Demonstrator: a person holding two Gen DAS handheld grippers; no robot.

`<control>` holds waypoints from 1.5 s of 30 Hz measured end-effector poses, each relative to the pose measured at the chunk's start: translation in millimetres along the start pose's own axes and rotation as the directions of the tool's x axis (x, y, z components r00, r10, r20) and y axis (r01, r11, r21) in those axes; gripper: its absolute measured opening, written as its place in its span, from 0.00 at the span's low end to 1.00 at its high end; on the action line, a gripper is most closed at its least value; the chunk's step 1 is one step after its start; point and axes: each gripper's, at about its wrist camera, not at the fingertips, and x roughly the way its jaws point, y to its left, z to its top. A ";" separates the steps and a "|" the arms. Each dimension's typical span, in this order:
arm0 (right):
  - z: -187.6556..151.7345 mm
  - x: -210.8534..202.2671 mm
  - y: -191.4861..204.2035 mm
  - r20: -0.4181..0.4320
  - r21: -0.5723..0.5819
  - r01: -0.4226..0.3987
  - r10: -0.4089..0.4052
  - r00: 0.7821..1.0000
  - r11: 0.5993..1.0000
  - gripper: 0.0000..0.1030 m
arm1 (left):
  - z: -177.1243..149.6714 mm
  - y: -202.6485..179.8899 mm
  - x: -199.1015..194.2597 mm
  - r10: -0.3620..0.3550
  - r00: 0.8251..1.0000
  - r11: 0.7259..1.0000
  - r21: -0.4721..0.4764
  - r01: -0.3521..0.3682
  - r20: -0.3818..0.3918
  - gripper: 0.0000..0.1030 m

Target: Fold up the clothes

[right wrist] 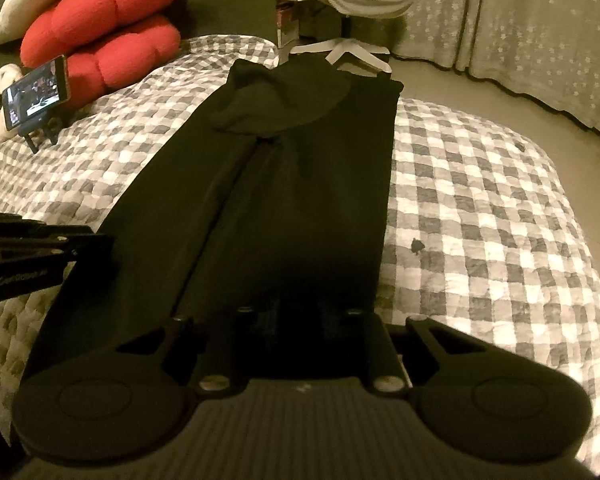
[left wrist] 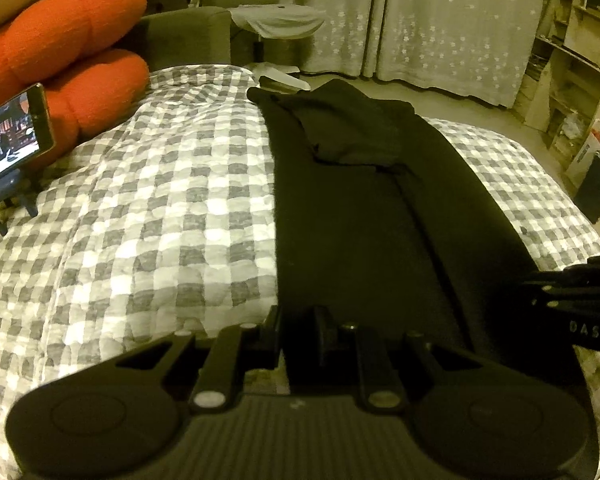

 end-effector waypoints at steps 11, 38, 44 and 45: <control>8.0 6.8 -17.9 0.021 0.021 0.039 -0.040 0.999 0.999 0.17 | 0.8 5.5 0.7 0.009 1.000 1.000 -0.018 -0.009 -0.004 0.17; -12.8 -17.7 -7.3 -0.016 -0.005 0.005 -0.005 1.000 1.000 0.19 | -17.1 12.5 -12.5 -0.027 1.000 0.996 -0.082 0.027 -0.006 0.17; -27.5 -30.3 -5.9 -0.029 -0.002 -0.005 0.005 1.000 1.000 0.19 | -29.7 9.6 -24.0 -0.010 1.000 0.996 -0.084 0.009 -0.012 0.17; -29.9 -32.2 -5.1 -0.029 0.000 -0.006 0.006 1.000 1.000 0.19 | -32.2 8.7 -26.2 -0.008 1.000 0.997 -0.081 0.007 -0.013 0.17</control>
